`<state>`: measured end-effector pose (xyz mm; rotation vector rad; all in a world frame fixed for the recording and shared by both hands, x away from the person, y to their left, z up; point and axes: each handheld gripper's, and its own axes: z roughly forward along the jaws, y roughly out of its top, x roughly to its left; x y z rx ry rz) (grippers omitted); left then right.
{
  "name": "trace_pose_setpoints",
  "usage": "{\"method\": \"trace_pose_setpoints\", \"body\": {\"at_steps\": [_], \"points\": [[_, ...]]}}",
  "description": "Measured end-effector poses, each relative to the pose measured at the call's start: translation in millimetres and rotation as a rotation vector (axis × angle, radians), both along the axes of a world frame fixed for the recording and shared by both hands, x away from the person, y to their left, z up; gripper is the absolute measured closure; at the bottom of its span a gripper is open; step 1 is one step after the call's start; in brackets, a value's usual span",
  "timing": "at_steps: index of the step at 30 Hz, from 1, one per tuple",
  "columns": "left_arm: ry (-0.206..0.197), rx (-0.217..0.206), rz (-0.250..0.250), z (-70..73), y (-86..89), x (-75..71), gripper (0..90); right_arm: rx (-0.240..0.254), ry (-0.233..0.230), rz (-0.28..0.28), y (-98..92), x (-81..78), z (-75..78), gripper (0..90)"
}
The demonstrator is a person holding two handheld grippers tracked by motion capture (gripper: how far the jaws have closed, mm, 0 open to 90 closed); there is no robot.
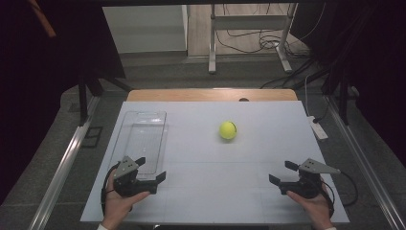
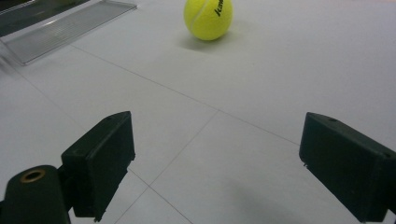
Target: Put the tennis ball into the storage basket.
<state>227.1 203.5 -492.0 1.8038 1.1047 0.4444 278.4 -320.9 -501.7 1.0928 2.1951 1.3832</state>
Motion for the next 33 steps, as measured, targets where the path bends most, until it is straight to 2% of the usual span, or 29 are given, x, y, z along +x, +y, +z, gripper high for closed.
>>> {"method": "trace_pose_setpoints", "body": {"at_steps": [11,21,27,33], "points": [[-0.019,0.014,-0.013,1.5,-2.4,2.3,4.5,0.014,0.007,-0.005,-1.2,-0.8,-0.8,10.5],[-0.027,0.045,-0.021,-0.6,-5.6,2.5,4.0,0.016,0.010,-0.005,-2.6,-2.6,-1.4,10.5],[-0.021,0.036,-0.015,-1.0,-4.3,1.7,4.1,0.010,0.010,-0.004,-1.2,-3.3,-1.6,10.6],[-0.028,0.042,-0.032,3.3,-5.0,0.2,3.4,0.007,0.010,0.005,2.1,-3.0,-2.0,10.6]]}}
